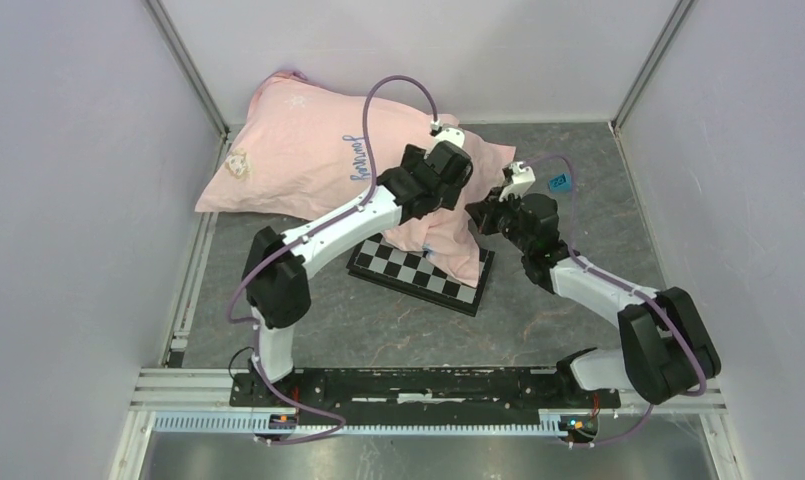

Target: Remove the pillowcase from the pillow

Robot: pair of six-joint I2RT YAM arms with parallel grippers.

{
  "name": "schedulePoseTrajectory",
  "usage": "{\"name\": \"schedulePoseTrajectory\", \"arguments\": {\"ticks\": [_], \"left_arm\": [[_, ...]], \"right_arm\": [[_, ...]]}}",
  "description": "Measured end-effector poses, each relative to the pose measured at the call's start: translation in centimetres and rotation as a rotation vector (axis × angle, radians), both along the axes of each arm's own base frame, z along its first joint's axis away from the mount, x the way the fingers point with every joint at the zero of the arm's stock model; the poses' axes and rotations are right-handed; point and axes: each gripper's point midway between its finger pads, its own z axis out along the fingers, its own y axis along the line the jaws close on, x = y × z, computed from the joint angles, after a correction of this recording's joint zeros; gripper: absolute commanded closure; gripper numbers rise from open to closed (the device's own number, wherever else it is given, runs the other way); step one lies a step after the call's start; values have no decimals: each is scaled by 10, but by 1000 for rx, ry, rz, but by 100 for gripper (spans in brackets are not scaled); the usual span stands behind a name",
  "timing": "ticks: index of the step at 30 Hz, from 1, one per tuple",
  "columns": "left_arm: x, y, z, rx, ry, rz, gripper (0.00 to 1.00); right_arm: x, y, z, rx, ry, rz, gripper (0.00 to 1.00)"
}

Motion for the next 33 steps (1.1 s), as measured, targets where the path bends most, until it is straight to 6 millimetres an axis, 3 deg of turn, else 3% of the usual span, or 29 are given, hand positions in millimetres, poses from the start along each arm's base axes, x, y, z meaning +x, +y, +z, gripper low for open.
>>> {"name": "schedulePoseTrajectory", "arguments": {"ticks": [7,8,9,11,13,15,19,24,33], "left_arm": [[19,10,-17,135,3,62,18],[21,11,-18,150,5,66,23],[22,13,-19,164,6,72,29],[24,17,-19,177,8,82,46],[24,20,-19,179,11,87,60],[24,26,-19,168,19,88,68],[22,40,-13,107,43,76,68],[25,46,-1,-9,58,61,68],[29,48,-23,-175,149,28,68]], "right_arm": [[-14,7,-4,53,2,52,100],[-15,8,-4,56,4,56,94],[-16,8,-5,61,8,60,68],[-16,10,-6,73,17,61,33],[-15,10,-8,74,22,60,23],[-13,10,-12,72,32,58,21],[0,16,-17,73,61,63,17],[17,29,-7,99,60,90,14],[36,63,13,83,29,179,13]]}}
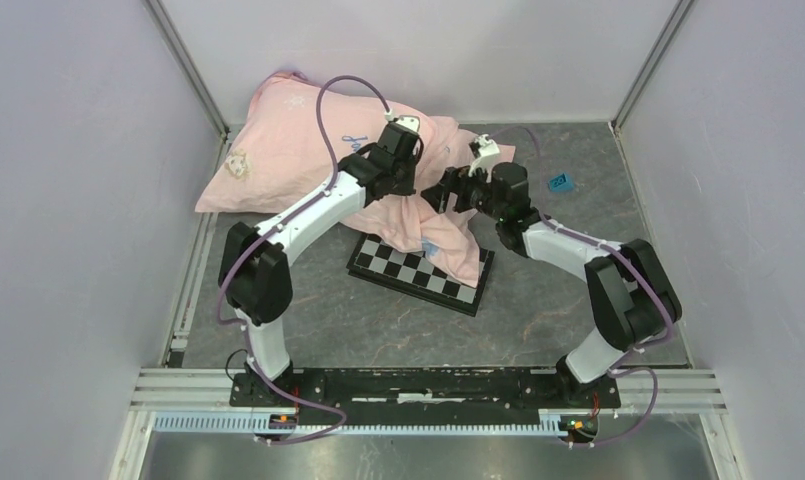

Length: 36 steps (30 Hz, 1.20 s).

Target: Remove the pillowcase from the pillow

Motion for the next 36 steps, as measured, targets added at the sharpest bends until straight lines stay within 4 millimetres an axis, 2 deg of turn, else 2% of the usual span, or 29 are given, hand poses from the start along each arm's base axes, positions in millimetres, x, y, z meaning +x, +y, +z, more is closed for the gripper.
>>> {"name": "schedulePoseTrajectory", "arguments": {"ticks": [2,3,4,7,8,9,13,17,18,21,22,28,32,36], "left_arm": [[1,0,-1,-33,10,-7,69],[0,0,-1,-48,15,-12,69],[0,0,0,-65,18,-17,69],[-2,0,2,-107,28,-31,68],[-3,0,2,-115,30,-32,68],[-4,0,2,-123,32,-36,68],[-6,-2,-4,-132,37,-41,66],[-7,1,-10,-119,37,-31,66],[-7,2,-11,-111,34,-24,69],[-8,10,-15,-89,23,5,94],[-7,13,-15,-86,18,12,97],[-18,20,-10,-90,7,15,98],[-41,37,10,-115,-23,19,98],[-66,52,62,-190,-109,20,98]], "right_arm": [[1,10,-2,-43,-5,17,20],[0,14,-5,-72,-7,20,27],[1,17,-7,-102,-8,21,37],[2,20,-16,-194,-20,10,83],[2,18,-19,-222,-17,-2,94],[2,16,-22,-246,-20,-10,100],[1,3,-26,-306,-31,-59,100],[-15,-14,-14,-318,-74,-98,100],[-20,-18,-10,-316,-87,-105,100],[-28,-30,-5,-318,-101,-124,100],[-32,-32,-6,-314,-102,-121,100],[-57,-36,-23,-295,-79,-65,100],[-74,-41,-11,-268,-103,-49,100],[-96,-45,21,-231,-153,-18,100]]}}
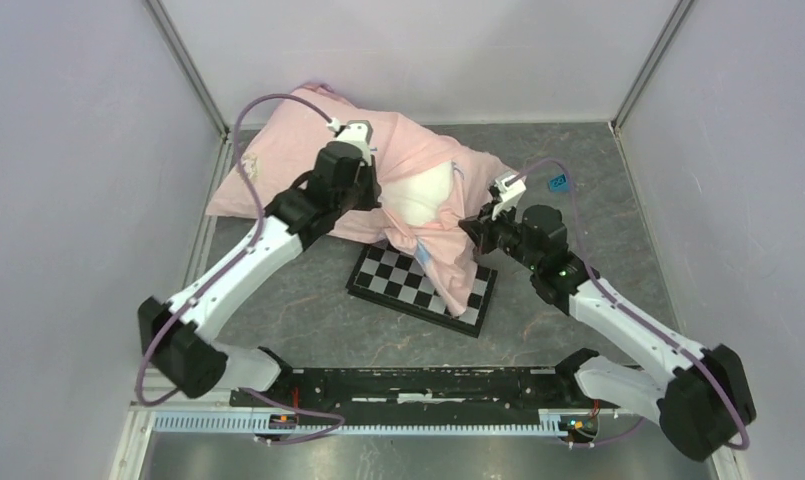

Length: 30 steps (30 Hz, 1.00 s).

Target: Remove the pillowcase from the pillow

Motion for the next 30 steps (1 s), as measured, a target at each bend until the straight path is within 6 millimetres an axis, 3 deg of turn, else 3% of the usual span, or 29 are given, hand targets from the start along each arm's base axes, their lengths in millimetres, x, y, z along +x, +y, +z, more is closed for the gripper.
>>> {"name": "schedulePoseTrajectory", "arguments": {"ticks": [5,9,11,15,18,24,27,30], "left_arm": [[-27,13,50,-90,-83,-2,98],[-49,24,49,-106,-69,-7,98],[-57,25,36,-100,-39,-20,98],[-75,21,-16,-81,92,-49,98],[-95,16,-52,-38,191,-84,98],[-105,11,-68,74,196,-81,93],[-106,10,-64,120,171,-72,74],[-112,5,-46,174,116,-86,57]], "right_arm": [[-32,6,34,52,-32,111,100],[-57,6,39,92,-27,177,100],[-70,3,20,103,12,190,100],[-98,-4,-63,109,196,191,100],[-113,-10,-106,124,285,169,100],[-107,-15,-121,136,280,116,100],[-104,-13,-124,132,285,115,100],[-103,-12,-119,139,270,119,100]]}}
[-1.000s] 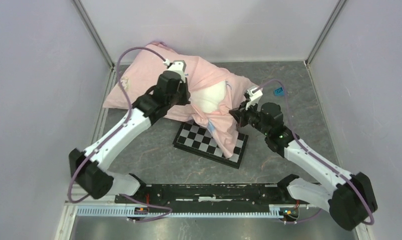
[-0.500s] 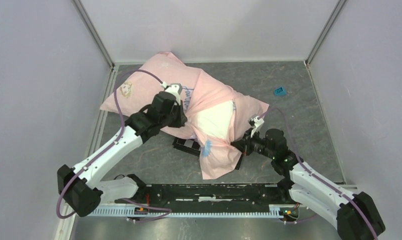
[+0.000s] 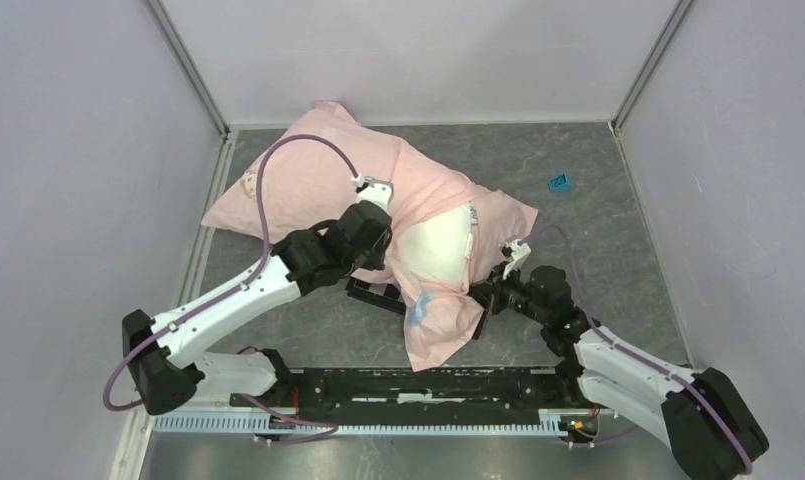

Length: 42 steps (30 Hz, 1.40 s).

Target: Remove the pillowcase from the pillow

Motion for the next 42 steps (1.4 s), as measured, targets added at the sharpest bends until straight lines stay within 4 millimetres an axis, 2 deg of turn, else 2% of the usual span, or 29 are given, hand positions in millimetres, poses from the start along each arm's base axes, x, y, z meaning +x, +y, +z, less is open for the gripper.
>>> {"name": "schedulePoseTrajectory", "arguments": {"ticks": [5,8,10,15,17,21,23,28,32,34,35,38,41,42], "left_arm": [[-6,-27,51,18,-108,-78,44],[-11,-49,72,36,-155,-132,39],[-18,-68,80,49,-173,-186,36],[-35,-108,82,53,-156,-303,27],[-36,-118,76,62,-141,-318,21],[-33,-125,51,110,-93,-295,15],[-32,-129,37,124,-62,-274,1],[-24,-135,2,165,-9,-197,0],[-6,-131,-39,258,23,-111,1],[4,-127,-59,307,38,-74,13],[9,-125,-67,327,42,-54,30],[15,-120,-75,344,30,-12,69],[16,-119,-72,307,2,6,96],[16,-119,-70,295,-3,9,97]], "right_arm": [[1,-3,12,-10,-47,-1,100],[1,-4,15,-25,-57,2,100],[1,-5,14,-33,-55,4,100],[1,-5,14,-38,-54,6,100],[1,-5,15,-37,-56,6,100],[0,-6,17,-33,-61,5,100],[-1,-6,18,-31,-62,4,100],[-2,-6,19,-21,-64,1,100],[-3,-7,18,-10,-63,-9,100],[-3,-8,16,-5,-58,-15,100],[-4,-9,14,-3,-54,-18,100],[-6,-10,3,0,-42,-28,100],[-5,-9,-3,5,-24,-31,100],[-5,-8,-4,10,-23,-30,100]]}}
